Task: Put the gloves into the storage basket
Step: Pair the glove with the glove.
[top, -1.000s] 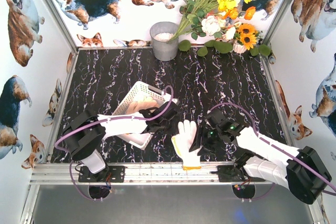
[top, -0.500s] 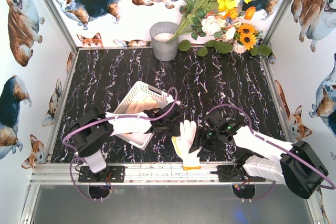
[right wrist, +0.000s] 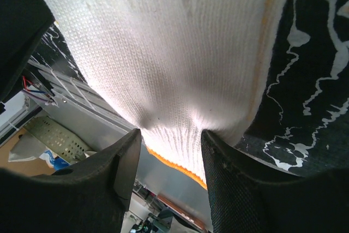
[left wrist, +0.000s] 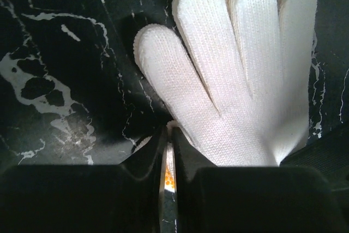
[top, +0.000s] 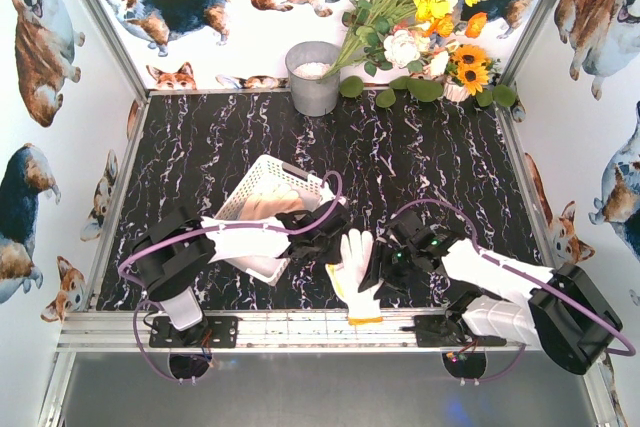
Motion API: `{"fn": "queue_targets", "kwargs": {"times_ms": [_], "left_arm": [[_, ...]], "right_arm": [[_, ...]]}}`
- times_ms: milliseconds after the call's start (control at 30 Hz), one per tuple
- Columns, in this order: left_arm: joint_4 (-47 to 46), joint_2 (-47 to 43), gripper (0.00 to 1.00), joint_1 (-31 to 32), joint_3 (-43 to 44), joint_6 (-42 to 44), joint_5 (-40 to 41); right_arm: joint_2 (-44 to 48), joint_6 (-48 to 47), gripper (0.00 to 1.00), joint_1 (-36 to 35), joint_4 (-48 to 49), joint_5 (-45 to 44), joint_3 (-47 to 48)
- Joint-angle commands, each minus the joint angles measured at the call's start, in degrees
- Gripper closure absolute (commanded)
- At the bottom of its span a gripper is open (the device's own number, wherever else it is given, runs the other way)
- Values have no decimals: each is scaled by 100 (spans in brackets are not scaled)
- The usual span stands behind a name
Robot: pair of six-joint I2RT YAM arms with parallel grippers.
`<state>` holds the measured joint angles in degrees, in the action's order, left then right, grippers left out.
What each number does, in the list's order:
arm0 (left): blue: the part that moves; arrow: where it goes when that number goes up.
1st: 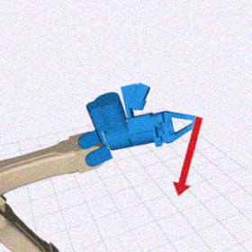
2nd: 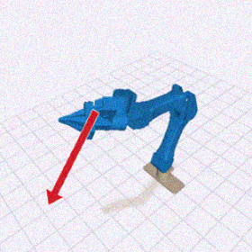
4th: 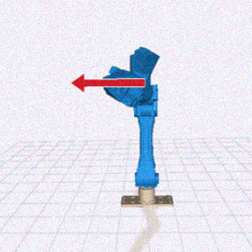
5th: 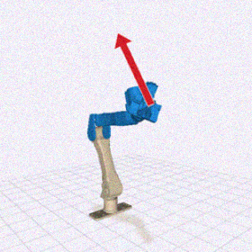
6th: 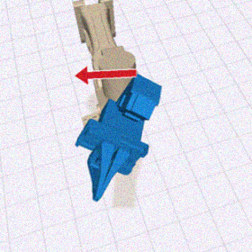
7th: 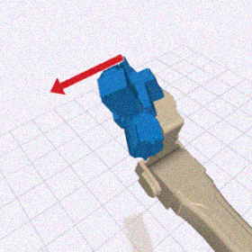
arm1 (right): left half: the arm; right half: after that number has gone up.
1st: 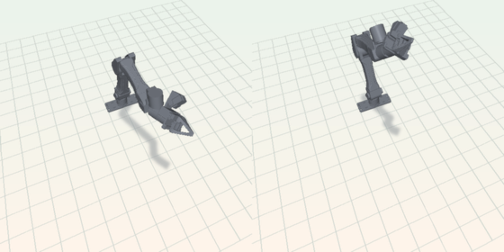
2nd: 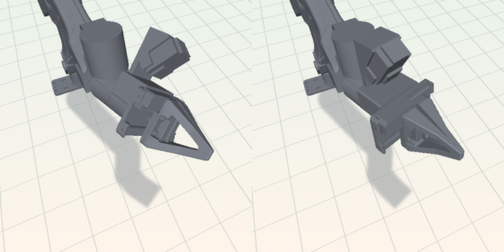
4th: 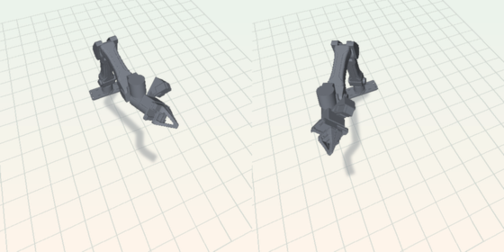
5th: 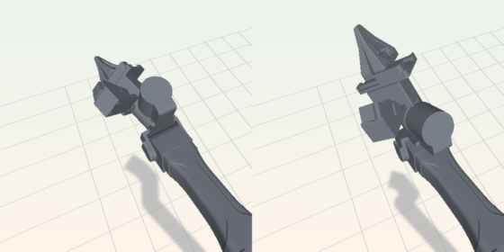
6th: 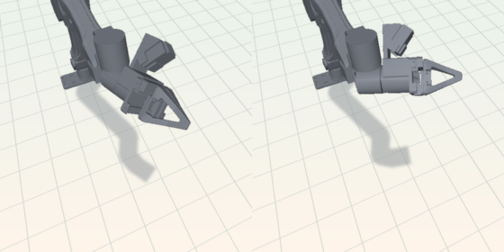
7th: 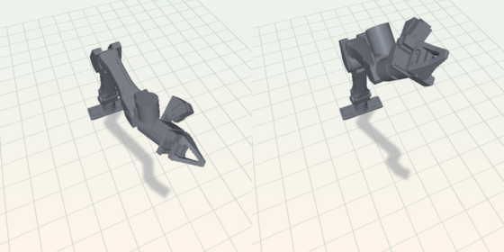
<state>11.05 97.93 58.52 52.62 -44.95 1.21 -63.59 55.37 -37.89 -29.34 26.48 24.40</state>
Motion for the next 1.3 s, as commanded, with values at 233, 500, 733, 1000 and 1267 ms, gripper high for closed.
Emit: {"fn": "queue_targets", "kwargs": {"times_ms": [233, 500, 733, 1000, 1267], "left_arm": [[571, -773, 100, 71, -68, 47, 816], [686, -960, 100, 70, -297, 18, 828], [400, -782, 100, 65, -404, -4, 921], [195, -830, 71, 71, -218, 216, 1035], [39, -1422, 63, 141, -292, 461, 859]], "right_arm": [[-376, -184, 50, -34, 285, -102, -194], [-476, -202, 49, -34, 329, -104, -193], [-489, -226, 49, -34, 298, -92, -167], [-89, -420, 44, -34, -346, -275, 356], [332, -1067, 37, 339, -1516, -1135, 1364]]}}
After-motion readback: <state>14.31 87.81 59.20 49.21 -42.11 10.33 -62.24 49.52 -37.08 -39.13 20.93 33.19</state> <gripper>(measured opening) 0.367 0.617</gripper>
